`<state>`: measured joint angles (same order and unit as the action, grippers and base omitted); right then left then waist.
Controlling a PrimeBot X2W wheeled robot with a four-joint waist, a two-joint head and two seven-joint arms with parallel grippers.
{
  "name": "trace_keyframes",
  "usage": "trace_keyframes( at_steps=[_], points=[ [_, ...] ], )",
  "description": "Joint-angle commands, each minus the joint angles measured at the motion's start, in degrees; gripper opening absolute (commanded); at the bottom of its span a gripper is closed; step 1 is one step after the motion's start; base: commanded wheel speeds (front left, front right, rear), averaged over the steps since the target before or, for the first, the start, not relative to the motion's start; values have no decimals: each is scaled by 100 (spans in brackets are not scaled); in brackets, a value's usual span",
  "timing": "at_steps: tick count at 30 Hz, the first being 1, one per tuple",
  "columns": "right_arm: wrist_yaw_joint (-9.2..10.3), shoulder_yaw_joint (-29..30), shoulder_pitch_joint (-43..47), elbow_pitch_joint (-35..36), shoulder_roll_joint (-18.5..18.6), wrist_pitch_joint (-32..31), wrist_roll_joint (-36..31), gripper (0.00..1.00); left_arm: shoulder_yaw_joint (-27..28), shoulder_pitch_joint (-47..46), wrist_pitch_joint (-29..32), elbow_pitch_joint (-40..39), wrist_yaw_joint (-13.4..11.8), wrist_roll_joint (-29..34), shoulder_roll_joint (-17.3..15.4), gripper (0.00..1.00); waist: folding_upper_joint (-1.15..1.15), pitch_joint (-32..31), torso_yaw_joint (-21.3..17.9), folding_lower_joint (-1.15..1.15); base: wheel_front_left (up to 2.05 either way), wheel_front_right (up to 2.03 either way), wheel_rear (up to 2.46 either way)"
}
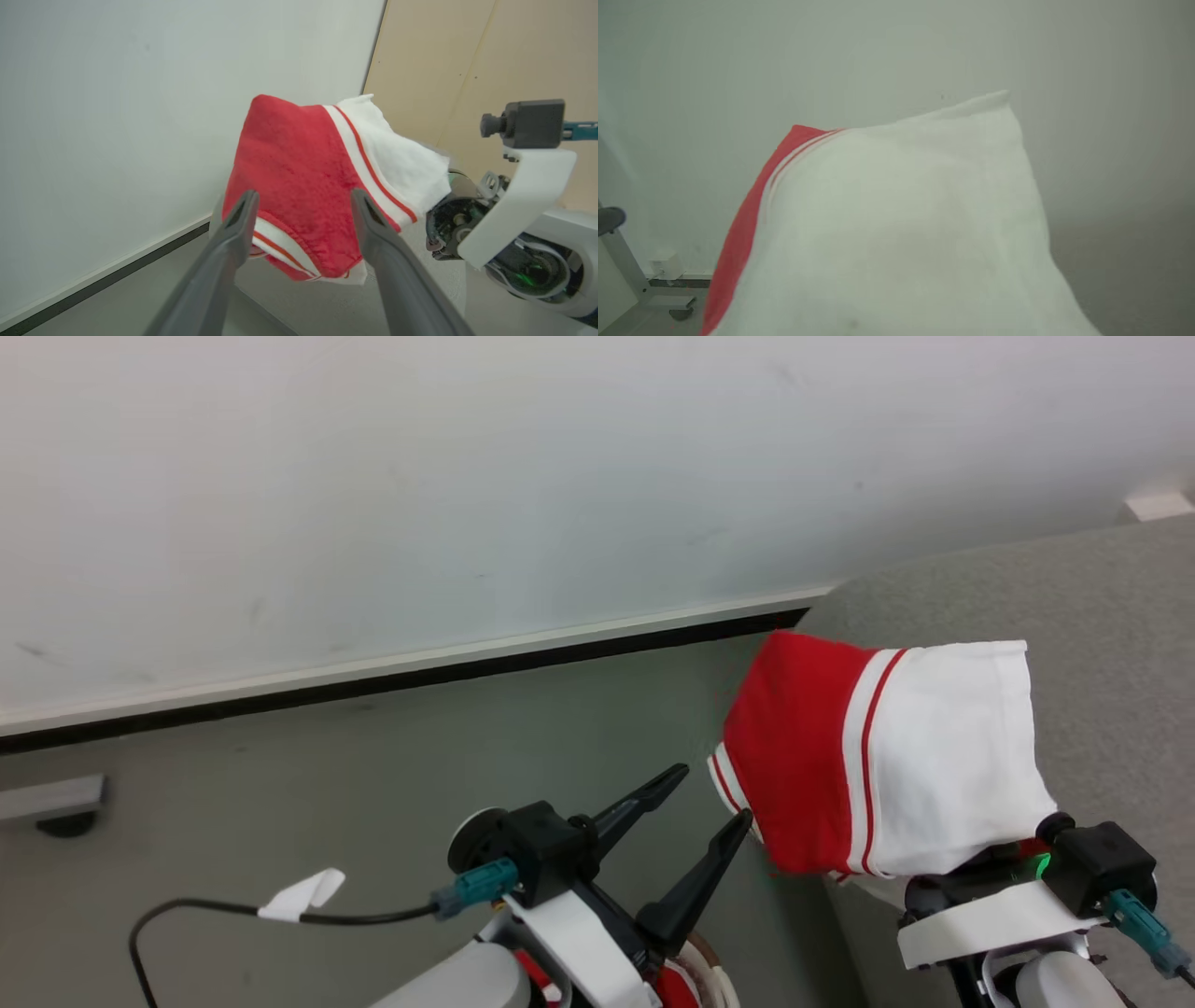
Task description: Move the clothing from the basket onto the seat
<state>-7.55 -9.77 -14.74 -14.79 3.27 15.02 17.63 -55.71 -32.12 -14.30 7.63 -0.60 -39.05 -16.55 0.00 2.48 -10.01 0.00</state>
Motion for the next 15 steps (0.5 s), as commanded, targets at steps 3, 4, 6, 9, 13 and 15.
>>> trace_keyframes(
  at_steps=[3, 4, 6, 9, 13, 15],
  points=[
    [12, 118, 108, 140, 26, 10, -53, 0, -16, 63, -38, 68, -45, 187, -61, 100, 0, 149, -630, 0, 0, 0, 0],
    [12, 138, 125, 161, 27, 11, -56, 0, -28, 58, -40, 78, -59, 203, -65, 100, 0, 159, -724, 0, 0, 0, 0],
    [12, 156, 157, 203, 25, 11, -60, 0, -33, 55, -45, 98, -77, 252, -77, 100, 0, 205, -904, 0, 0, 0, 0],
    [12, 186, 195, 279, 13, 11, -65, 0, -61, 59, -55, 154, -70, 319, -93, 100, 0, 260, -1125, 0, 0, 0, 0],
    [12, 244, 223, 358, 3, 11, -62, 0, -100, 75, -65, 200, -42, 355, -57, 100, 0, 332, -1354, 0, 0, 0, 0],
    [12, 281, 249, 398, -7, 11, -61, 0, -118, 60, -69, 219, -41, 390, -52, 100, 0, 369, -1436, 0, 0, 0, 0]
  ],
)
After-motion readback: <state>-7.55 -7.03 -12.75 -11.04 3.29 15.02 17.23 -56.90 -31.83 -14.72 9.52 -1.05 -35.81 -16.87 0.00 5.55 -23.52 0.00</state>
